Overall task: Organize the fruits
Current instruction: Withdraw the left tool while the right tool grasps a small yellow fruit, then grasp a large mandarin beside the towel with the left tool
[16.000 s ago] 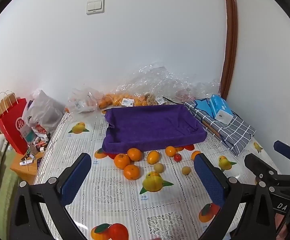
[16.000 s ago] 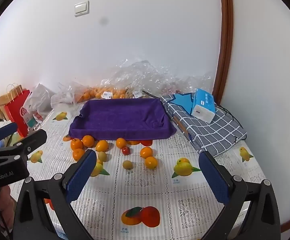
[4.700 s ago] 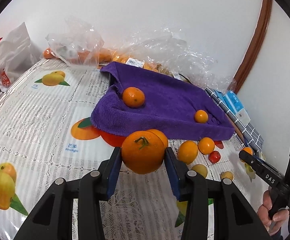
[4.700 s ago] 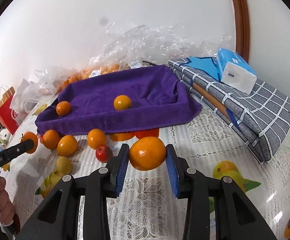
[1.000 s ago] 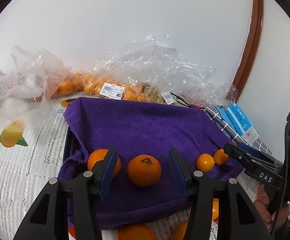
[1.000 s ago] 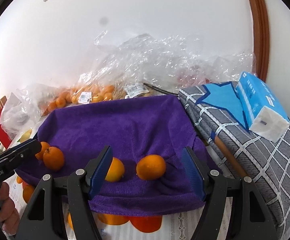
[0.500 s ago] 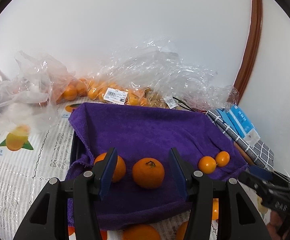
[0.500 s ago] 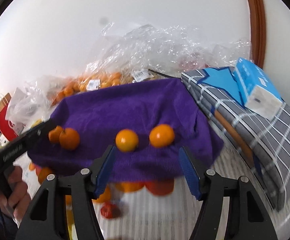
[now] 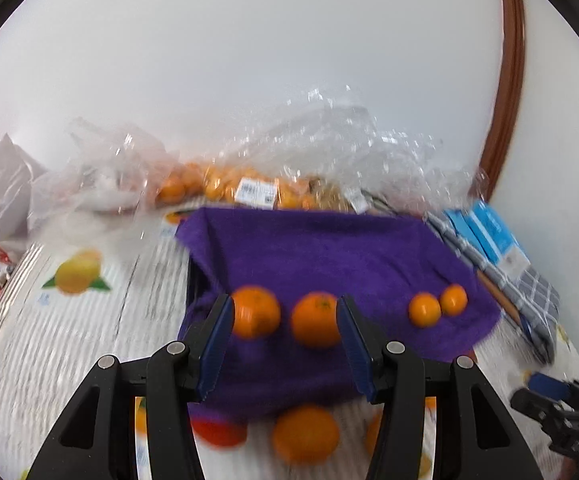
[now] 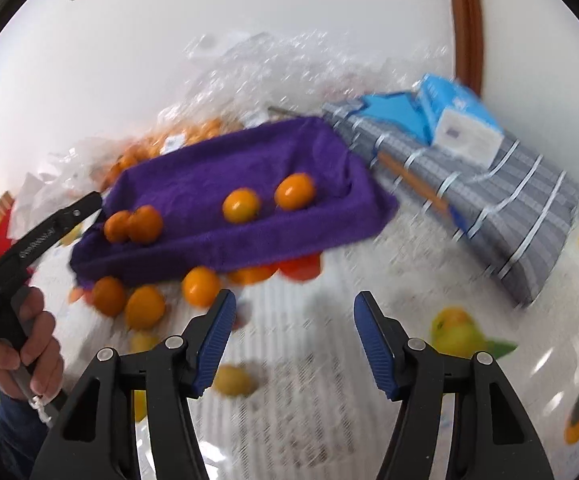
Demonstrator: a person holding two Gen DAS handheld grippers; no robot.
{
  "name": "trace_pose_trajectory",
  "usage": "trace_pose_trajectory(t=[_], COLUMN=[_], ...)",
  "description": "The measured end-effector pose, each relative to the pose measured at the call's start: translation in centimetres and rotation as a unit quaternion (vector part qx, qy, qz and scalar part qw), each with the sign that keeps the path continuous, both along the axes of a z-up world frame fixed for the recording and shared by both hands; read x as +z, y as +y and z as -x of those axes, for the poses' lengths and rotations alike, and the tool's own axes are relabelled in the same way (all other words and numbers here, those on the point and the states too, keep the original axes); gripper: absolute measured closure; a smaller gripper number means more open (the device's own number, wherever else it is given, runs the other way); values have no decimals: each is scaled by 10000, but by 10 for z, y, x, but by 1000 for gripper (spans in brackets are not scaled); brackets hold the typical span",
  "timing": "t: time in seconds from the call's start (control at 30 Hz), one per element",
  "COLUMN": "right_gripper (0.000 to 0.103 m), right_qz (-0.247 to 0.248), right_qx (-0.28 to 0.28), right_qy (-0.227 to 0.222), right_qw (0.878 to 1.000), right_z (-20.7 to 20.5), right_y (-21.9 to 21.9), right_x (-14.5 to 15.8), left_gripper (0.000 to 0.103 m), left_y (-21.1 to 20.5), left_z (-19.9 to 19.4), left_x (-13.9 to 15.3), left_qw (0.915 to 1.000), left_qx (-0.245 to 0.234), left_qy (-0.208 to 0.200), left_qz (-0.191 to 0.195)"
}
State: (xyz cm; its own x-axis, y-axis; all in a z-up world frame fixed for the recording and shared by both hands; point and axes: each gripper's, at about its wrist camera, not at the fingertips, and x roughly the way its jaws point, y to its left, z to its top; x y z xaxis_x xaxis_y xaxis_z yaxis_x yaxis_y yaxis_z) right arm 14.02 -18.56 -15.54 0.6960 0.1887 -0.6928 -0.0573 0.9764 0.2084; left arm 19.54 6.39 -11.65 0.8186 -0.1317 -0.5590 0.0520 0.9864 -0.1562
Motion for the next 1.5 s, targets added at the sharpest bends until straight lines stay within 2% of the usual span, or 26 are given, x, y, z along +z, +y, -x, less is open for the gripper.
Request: trace_pose_trajectory(t=[0.1, 0.23, 0.3, 0.47, 0.6, 0.73, 0.83, 0.93, 1.07, 1.13, 1.17, 1.23, 1.3, 1.4, 1.5], right_gripper=[45, 46, 56, 76, 76, 76, 76, 76, 77, 77, 77, 77, 77, 77, 77], right_qz=[-70, -167, -163, 177, 172, 654, 845, 448, 413, 435, 464, 504, 510, 364, 195], right_qx=[156, 416, 489, 471, 549, 365, 313, 324, 333, 336, 339, 372, 400, 442, 346], right_qy=[6, 184, 294, 207, 155, -19, 87, 207, 159, 138, 124, 84, 8, -154, -253], right_qw=[9999, 9988, 9982, 9985, 9982, 9972, 9959, 9983, 9985, 9984, 9983, 9980, 9979, 9982, 9989], right_z=[7, 11, 11, 13, 18, 21, 19, 18, 19, 20, 20, 21, 23, 26, 29], right_y=[8, 24, 30, 38, 31, 17, 5, -8, -10, -8, -7, -5, -4, -7, -14], right_x=[-9, -29, -37, -37, -36, -33, -37, -39, -40, -39, -39, -37, -35, -31, -28], left_gripper=[53, 53, 53, 54, 54, 54, 54, 53, 53, 53, 56, 64, 65, 65, 65], left_y=[13, 31, 35, 35, 27, 26, 19, 4, -13, -21, -23, -23, -21, -9, 3], left_z=[27, 55, 63, 69, 65, 59, 47, 36, 23, 16, 13, 12, 16, 28, 34], left_x=[-3, -15, -22, -28, -33, -36, -38, -38, -41, -46, -48, -49, -49, -43, -41], left_qw=[10000, 9992, 9988, 9975, 9980, 9967, 9938, 9959, 9957, 9938, 9926, 9922, 9928, 9943, 9938], left_qx=[39, 47, 94, 0, -82, -57, -235, -181, -225, -136, -117, -229, -288, -508, -397], left_qy=[27, 164, 203, 308, 428, 584, 793, 808, 893, 1070, 1162, 1194, 1156, 848, 703], left_qz=[12, 359, 446, 633, 452, 555, 744, 368, 3, -278, -347, -259, -127, 395, 764])
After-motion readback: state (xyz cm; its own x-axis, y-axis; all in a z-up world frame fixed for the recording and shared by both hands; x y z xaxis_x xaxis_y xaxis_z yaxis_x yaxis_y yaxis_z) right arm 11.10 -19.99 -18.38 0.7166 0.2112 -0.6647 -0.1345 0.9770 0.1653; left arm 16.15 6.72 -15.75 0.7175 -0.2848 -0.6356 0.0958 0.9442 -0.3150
